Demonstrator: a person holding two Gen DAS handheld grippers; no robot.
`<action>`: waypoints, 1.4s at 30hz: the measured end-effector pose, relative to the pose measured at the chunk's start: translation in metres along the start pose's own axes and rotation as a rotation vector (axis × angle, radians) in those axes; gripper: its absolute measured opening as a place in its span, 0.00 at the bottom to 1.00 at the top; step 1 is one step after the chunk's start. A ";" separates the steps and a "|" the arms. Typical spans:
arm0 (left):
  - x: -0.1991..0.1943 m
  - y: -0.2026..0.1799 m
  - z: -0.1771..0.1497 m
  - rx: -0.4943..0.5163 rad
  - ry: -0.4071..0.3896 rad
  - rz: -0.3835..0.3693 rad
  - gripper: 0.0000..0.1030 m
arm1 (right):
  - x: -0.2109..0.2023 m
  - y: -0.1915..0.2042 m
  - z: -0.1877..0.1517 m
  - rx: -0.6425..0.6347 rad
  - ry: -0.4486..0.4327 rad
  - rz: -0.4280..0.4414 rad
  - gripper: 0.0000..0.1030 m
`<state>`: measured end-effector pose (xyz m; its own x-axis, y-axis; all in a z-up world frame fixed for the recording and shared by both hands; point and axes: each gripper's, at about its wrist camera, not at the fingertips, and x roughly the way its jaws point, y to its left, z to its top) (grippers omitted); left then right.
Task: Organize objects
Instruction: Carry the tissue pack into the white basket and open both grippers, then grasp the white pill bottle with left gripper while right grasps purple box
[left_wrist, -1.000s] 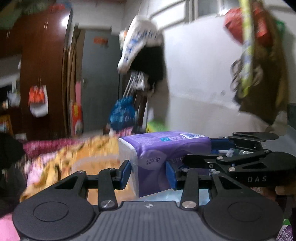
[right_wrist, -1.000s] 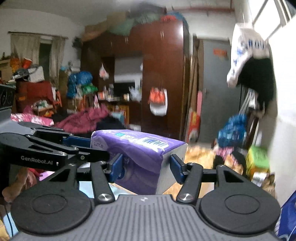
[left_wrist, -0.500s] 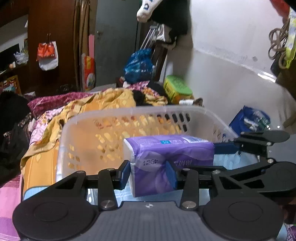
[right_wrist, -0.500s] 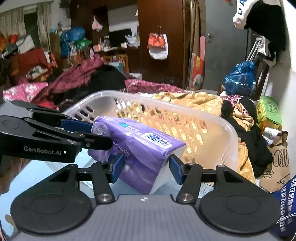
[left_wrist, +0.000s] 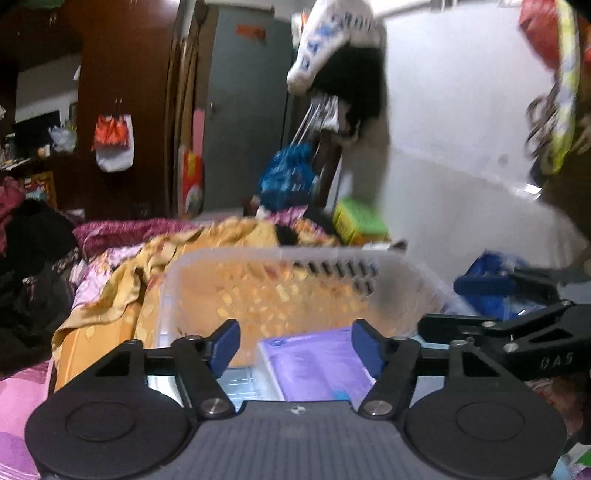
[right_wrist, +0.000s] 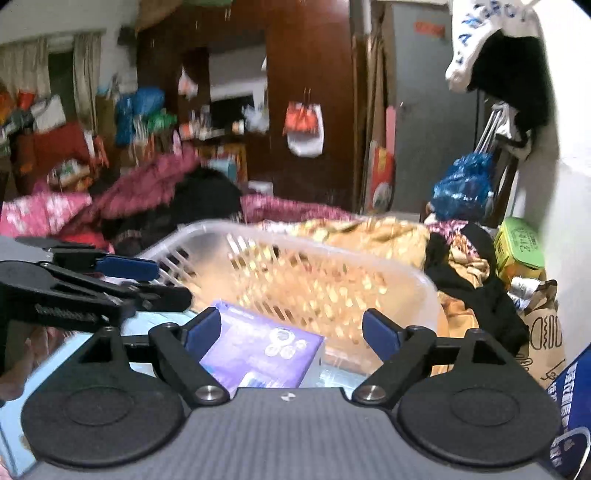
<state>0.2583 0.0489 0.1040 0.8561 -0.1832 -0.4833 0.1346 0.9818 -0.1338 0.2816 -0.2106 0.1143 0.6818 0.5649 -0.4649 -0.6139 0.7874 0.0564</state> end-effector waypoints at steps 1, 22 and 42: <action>-0.013 -0.001 -0.006 0.007 -0.018 -0.020 0.77 | -0.014 0.000 -0.006 0.015 -0.029 -0.005 0.96; -0.089 0.042 -0.138 -0.037 0.010 0.047 0.83 | -0.083 0.005 -0.199 0.177 -0.045 -0.061 1.00; -0.005 0.026 -0.119 0.020 0.216 0.143 0.49 | -0.095 0.013 -0.216 0.092 -0.015 -0.039 0.45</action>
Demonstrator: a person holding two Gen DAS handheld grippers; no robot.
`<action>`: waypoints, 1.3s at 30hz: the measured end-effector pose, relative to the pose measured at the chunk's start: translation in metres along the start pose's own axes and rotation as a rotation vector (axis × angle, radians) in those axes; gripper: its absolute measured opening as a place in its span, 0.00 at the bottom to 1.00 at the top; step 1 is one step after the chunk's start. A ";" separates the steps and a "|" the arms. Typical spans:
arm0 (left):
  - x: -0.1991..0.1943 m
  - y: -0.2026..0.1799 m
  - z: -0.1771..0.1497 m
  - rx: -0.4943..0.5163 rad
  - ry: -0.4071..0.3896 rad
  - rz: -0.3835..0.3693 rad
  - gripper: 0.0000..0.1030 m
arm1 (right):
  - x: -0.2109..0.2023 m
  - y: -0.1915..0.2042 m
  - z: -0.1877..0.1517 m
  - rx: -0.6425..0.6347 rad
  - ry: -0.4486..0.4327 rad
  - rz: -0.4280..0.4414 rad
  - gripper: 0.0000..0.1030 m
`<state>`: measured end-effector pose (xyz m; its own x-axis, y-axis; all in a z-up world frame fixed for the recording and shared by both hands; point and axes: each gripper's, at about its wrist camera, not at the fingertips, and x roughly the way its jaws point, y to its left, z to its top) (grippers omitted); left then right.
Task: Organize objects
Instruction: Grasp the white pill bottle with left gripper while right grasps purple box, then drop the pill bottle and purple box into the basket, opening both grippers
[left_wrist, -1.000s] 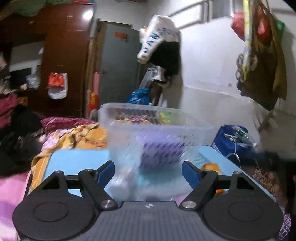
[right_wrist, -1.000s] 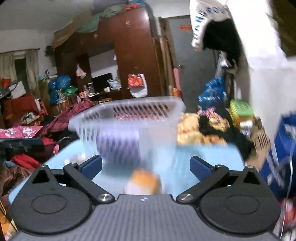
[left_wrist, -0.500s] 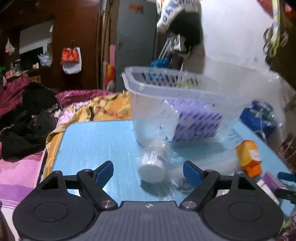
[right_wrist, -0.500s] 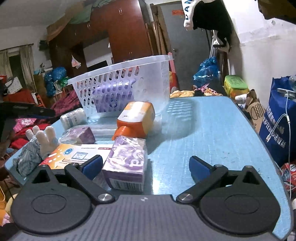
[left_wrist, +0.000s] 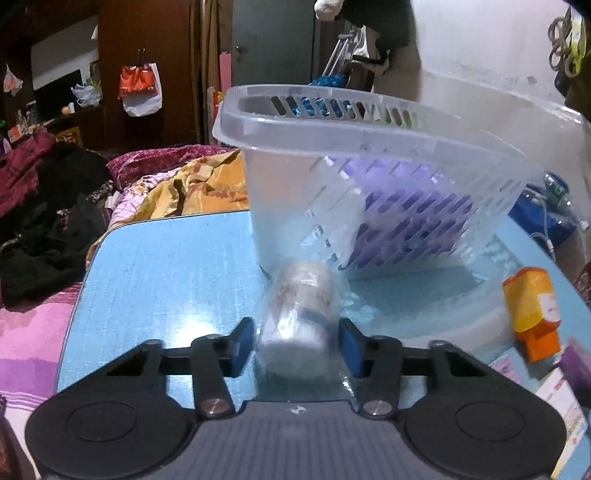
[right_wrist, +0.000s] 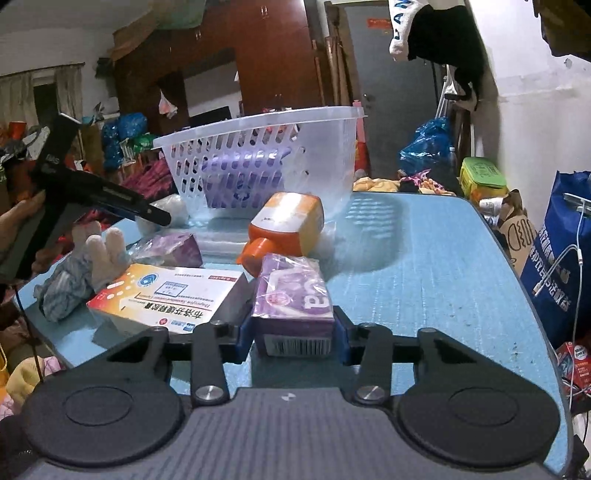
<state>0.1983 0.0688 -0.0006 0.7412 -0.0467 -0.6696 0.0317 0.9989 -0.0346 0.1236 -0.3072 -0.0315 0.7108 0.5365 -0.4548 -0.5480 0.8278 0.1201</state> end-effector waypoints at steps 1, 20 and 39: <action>-0.001 0.001 0.000 -0.005 -0.007 -0.003 0.48 | 0.000 -0.001 0.001 0.000 0.001 0.000 0.45; -0.097 -0.023 0.005 0.038 -0.299 0.013 0.47 | -0.036 0.003 0.066 -0.039 -0.181 -0.013 0.44; -0.137 -0.053 0.115 0.083 -0.364 0.014 0.47 | 0.032 0.036 0.203 -0.113 -0.141 -0.076 0.44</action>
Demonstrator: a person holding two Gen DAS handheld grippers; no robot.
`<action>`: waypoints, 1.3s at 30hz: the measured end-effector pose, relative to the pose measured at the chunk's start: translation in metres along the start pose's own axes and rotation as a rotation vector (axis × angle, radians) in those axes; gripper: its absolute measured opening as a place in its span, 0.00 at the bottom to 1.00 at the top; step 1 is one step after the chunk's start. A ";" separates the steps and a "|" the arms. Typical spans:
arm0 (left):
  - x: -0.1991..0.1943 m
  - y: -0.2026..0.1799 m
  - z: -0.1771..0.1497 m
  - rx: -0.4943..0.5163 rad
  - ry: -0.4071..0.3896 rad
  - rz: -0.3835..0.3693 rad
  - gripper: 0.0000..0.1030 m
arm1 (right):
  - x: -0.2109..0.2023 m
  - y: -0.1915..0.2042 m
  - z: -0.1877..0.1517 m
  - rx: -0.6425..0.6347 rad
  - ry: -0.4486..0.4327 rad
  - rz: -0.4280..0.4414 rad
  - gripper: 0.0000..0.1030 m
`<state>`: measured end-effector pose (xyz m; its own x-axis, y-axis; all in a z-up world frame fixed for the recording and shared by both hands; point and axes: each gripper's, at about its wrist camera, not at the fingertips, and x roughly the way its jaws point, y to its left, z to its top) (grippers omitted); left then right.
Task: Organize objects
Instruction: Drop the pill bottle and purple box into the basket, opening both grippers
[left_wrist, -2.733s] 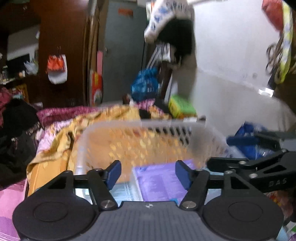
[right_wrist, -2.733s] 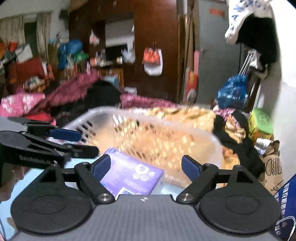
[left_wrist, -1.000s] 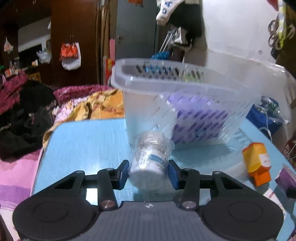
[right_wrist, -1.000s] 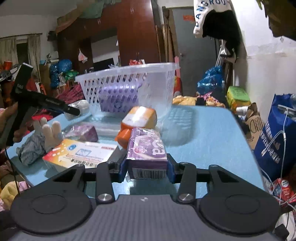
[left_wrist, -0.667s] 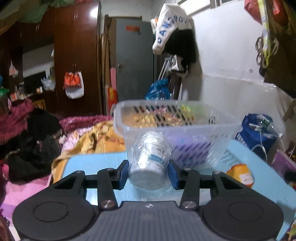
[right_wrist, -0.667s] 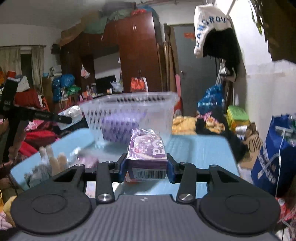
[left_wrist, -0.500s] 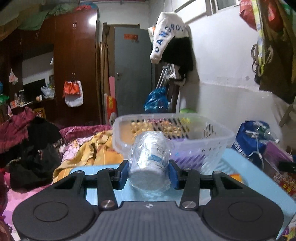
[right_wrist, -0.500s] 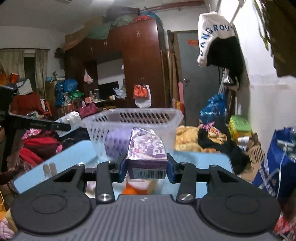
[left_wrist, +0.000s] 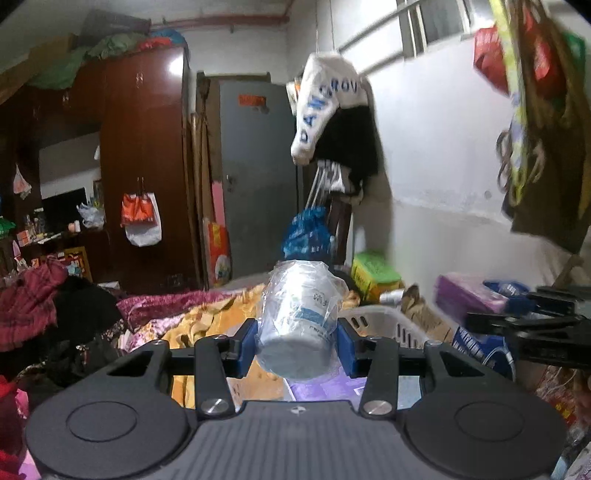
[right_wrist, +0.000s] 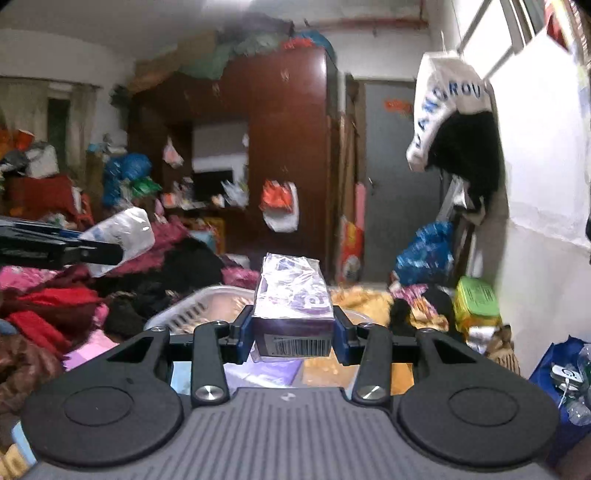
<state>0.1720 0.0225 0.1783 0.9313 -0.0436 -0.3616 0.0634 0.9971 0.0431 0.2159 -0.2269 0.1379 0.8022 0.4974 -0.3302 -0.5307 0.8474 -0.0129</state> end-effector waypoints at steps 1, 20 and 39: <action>0.014 -0.003 0.001 0.007 0.027 0.009 0.47 | 0.014 -0.002 0.001 0.004 0.033 -0.005 0.44; 0.185 0.000 -0.035 -0.032 0.411 0.020 0.47 | 0.134 -0.015 -0.027 0.032 0.403 -0.059 0.44; 0.076 -0.006 -0.039 0.018 0.127 0.016 0.97 | 0.024 -0.010 -0.019 0.031 0.090 -0.070 1.00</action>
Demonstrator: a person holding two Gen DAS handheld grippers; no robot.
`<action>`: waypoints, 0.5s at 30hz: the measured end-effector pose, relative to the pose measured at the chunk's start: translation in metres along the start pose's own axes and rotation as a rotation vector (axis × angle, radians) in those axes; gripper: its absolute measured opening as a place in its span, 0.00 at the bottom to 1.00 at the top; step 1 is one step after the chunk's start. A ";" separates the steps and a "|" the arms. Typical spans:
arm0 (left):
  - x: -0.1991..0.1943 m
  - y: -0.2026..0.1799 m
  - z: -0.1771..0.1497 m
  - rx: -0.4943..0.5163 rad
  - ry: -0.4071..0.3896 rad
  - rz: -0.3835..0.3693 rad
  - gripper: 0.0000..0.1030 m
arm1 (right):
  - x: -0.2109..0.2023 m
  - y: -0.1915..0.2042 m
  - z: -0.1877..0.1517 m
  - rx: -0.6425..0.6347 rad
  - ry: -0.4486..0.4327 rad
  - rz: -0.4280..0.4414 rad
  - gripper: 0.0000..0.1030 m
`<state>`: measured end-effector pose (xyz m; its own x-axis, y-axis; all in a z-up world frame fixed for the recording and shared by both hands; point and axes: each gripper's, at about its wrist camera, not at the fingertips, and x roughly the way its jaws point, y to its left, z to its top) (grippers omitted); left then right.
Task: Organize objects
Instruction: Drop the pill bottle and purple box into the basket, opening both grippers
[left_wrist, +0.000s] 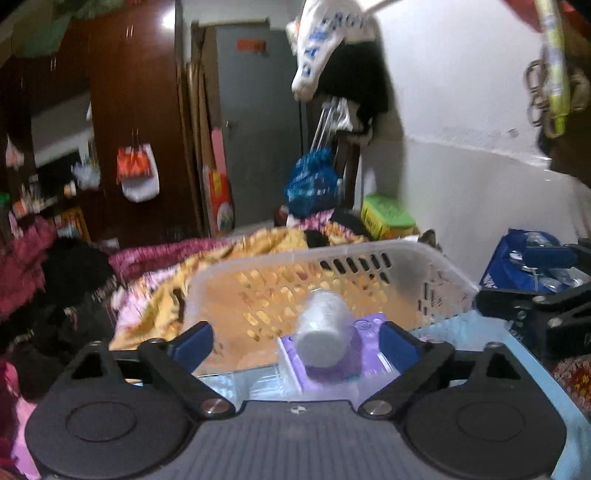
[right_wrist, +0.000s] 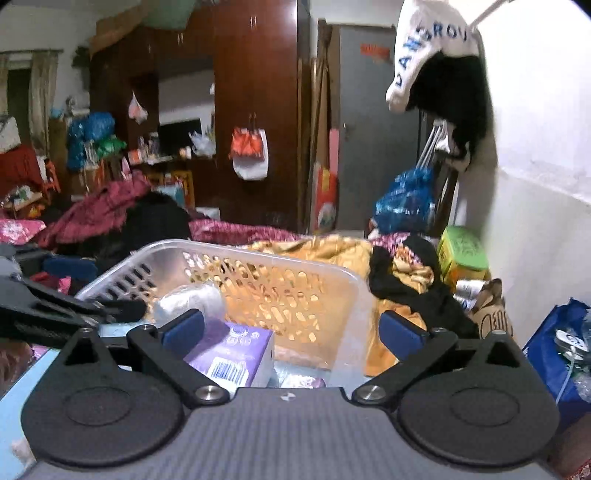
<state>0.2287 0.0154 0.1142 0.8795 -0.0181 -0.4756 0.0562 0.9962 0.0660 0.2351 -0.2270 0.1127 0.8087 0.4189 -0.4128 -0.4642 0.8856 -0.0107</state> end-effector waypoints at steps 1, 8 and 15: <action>-0.015 0.000 -0.004 0.014 -0.023 0.001 0.97 | -0.012 -0.003 -0.007 0.014 -0.014 0.003 1.00; -0.100 0.010 -0.056 0.014 -0.110 0.013 0.97 | -0.068 -0.020 -0.069 0.067 -0.043 0.017 1.00; -0.126 0.024 -0.131 -0.081 -0.047 -0.003 0.97 | -0.088 -0.012 -0.149 0.142 -0.040 0.117 1.00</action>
<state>0.0570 0.0523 0.0607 0.9008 -0.0234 -0.4336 0.0223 0.9997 -0.0077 0.1157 -0.3045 0.0133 0.7676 0.5256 -0.3667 -0.5024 0.8488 0.1649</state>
